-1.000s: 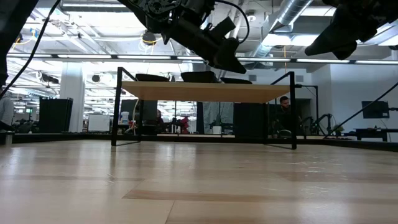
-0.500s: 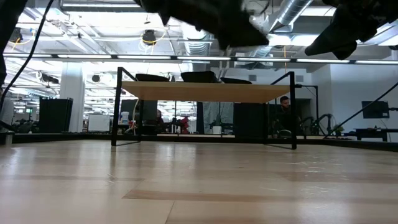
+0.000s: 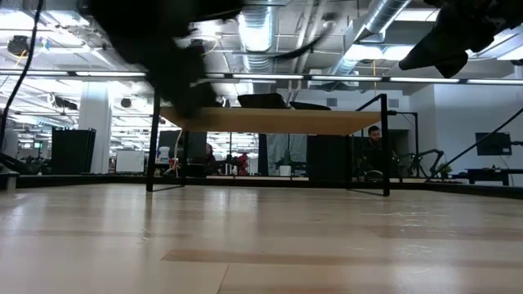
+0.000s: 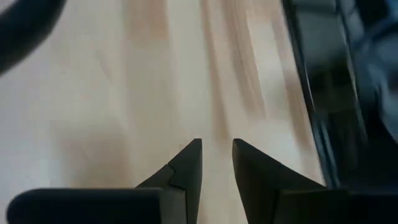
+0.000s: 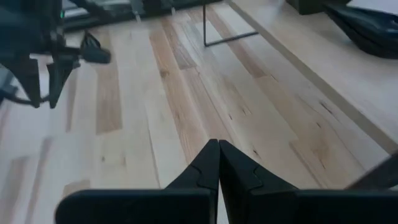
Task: Pick & Place Mini shaped plates
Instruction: Stack the black drop-shaped plate on top of the black drop-shaped plate on the shelf
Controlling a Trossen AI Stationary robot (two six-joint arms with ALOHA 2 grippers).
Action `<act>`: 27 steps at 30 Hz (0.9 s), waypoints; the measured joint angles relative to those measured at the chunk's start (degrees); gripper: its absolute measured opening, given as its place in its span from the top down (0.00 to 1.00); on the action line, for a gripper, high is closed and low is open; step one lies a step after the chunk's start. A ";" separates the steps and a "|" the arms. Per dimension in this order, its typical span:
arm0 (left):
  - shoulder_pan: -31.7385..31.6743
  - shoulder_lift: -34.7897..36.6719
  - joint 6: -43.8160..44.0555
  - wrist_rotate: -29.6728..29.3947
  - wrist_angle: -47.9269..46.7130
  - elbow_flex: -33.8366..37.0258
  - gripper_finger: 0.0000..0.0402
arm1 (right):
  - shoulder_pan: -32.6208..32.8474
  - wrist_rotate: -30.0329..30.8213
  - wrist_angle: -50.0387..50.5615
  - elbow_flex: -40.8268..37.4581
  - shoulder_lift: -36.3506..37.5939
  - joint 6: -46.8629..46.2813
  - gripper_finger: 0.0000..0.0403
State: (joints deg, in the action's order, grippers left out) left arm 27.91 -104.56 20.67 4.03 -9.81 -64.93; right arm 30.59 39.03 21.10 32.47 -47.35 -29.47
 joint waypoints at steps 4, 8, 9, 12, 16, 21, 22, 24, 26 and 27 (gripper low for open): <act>7.93 3.09 11.23 -0.18 -6.88 3.99 0.77 | 0.02 0.00 -1.93 0.02 0.00 0.00 1.00; 13.96 6.77 23.98 -0.61 -18.21 5.67 0.73 | 0.12 0.00 -2.41 0.02 -1.28 -0.02 1.00; 15.36 7.98 26.31 -0.67 -21.10 5.75 0.71 | 0.20 0.02 -2.47 0.02 -1.97 -0.02 1.00; 19.72 10.93 29.16 -0.63 -27.93 6.68 0.68 | 0.17 0.00 -2.64 0.02 -5.02 0.01 1.00; 24.65 13.82 33.59 -0.59 -30.20 10.77 0.66 | -0.03 -0.11 -2.64 0.02 -8.90 0.02 1.00; 28.43 14.94 39.35 -0.61 -30.59 16.76 0.67 | -0.02 -0.13 -3.11 0.02 -11.53 1.21 1.00; 28.53 14.96 40.03 -0.79 -30.50 17.62 0.67 | -0.02 -0.17 -3.41 0.02 -11.74 2.06 1.00; 28.45 14.94 40.18 -1.04 -30.29 19.03 0.67 | -0.02 -0.18 -4.28 0.02 -11.93 3.42 1.00; 27.97 14.94 40.27 -1.61 -30.09 19.87 0.68 | 0.00 -0.19 -5.05 0.02 -11.93 4.40 1.00; 27.75 14.94 40.20 -2.09 -30.06 20.12 0.69 | -0.01 -0.18 -5.38 0.02 -11.93 4.55 1.00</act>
State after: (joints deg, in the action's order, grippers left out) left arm 55.66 -89.62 60.87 1.94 -39.87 -44.81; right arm 30.58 38.85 15.72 32.49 -59.29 -24.92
